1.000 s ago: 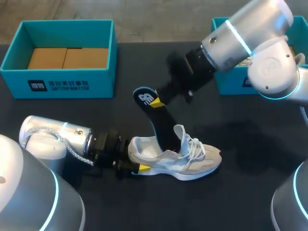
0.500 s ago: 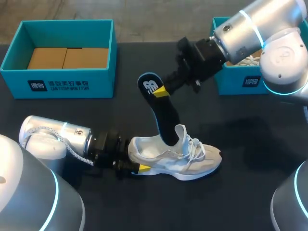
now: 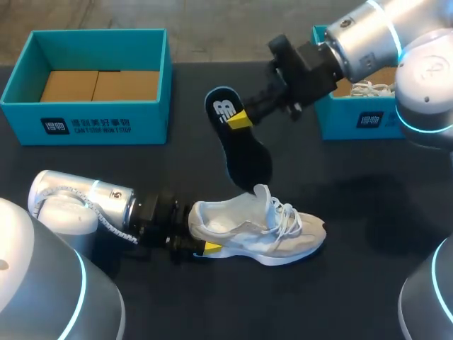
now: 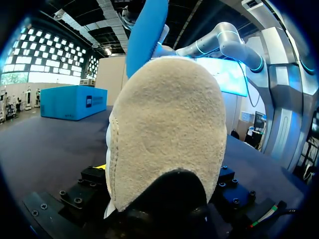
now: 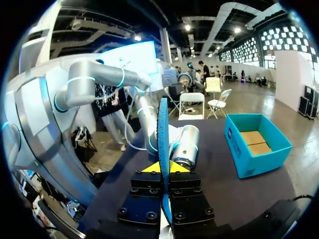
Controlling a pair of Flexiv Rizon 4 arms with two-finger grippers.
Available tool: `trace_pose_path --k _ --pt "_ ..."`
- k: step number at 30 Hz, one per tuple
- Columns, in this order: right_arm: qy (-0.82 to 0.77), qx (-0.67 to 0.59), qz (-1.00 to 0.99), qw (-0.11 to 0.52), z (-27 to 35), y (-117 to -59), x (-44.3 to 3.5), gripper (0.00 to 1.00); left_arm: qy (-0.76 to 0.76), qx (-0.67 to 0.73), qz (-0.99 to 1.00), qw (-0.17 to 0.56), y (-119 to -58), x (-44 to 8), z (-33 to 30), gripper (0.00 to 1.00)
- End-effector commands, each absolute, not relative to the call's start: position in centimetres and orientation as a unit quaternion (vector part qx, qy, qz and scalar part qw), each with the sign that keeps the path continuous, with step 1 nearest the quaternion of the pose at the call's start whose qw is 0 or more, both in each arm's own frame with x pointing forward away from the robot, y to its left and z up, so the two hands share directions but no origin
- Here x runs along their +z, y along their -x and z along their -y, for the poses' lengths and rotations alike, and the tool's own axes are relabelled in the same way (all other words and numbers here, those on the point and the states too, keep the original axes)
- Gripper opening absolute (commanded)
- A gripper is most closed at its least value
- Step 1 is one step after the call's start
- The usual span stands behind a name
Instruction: Take the shoe out of the shoebox, open the shoe tongue, remove and reinsert the insole, then place the shoe into the shoebox
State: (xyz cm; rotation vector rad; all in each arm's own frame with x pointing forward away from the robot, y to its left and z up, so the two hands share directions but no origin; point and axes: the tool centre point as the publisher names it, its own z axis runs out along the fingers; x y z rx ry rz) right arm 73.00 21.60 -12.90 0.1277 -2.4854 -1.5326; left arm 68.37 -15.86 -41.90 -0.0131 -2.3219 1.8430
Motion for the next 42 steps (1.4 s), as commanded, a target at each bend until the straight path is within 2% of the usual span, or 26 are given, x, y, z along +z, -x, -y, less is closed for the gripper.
trace_pose_path --k 1,19,42 --pt "-0.037 -0.536 0.837 0.109 -20.4 -72.0 -12.7 0.00 0.004 0.619 0.780 0.088 -68.4 -42.2 16.0 0.00" --pt "0.014 -0.558 0.820 0.127 -17.4 -70.0 -9.8 0.00 0.004 0.619 0.780 0.088 -68.4 -42.2 16.0 0.00" --pt "0.016 -0.566 0.814 0.131 -17.1 -69.7 -9.3 0.00 0.004 0.619 0.780 0.088 -68.4 -42.2 16.0 0.00"
